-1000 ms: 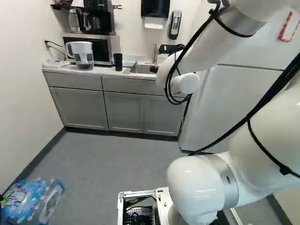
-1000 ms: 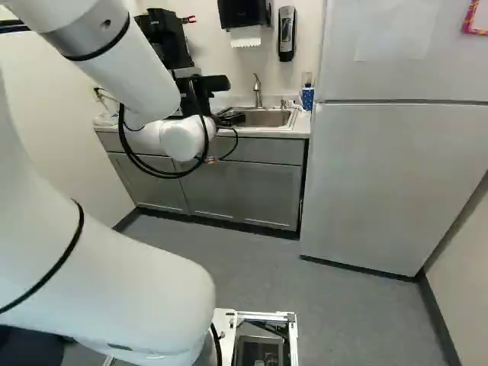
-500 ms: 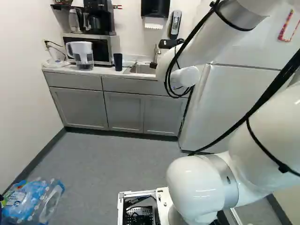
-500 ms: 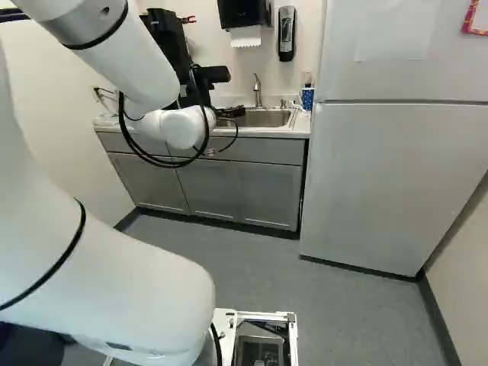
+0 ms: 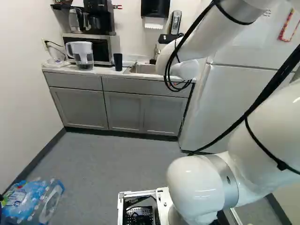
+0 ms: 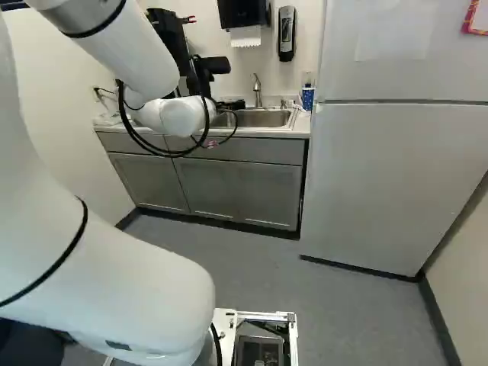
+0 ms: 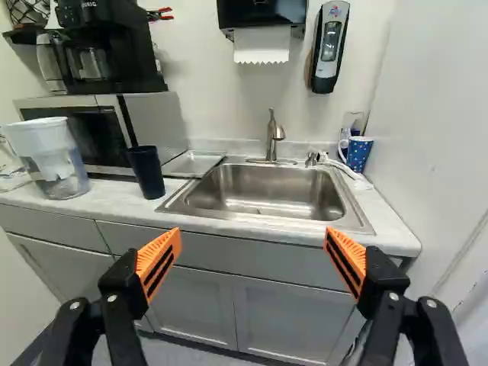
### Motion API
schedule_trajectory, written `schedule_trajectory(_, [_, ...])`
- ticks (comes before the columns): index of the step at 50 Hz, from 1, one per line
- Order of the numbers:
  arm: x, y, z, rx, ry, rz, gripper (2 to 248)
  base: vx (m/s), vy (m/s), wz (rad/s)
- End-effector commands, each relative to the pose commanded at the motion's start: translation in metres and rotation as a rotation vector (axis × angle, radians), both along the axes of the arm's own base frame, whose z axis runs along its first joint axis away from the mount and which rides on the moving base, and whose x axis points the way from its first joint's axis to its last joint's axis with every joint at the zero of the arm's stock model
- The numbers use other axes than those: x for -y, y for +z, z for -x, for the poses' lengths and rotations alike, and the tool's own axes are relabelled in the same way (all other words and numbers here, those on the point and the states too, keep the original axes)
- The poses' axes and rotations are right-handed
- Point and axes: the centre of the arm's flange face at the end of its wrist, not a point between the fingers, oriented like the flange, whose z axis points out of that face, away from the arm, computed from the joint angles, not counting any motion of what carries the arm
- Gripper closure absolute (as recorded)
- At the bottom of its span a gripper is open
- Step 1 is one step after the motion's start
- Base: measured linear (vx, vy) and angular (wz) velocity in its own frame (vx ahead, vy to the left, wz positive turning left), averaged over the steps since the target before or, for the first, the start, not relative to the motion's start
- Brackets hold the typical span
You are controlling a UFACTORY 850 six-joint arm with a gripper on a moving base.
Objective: Rinse the cup and place it in the tray
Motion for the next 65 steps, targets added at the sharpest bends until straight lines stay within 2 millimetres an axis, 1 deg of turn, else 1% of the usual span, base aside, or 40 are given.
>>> schedule_trajectory(47, [0.000, 0.044, -0.023, 0.012, 0.000, 0.000, 3, 0.000, 0.000, 0.000])
schedule_trajectory(65, [0.000, 0.063, -0.028, 0.043, 0.000, 0.000, 3, 0.000, 0.000, 0.000])
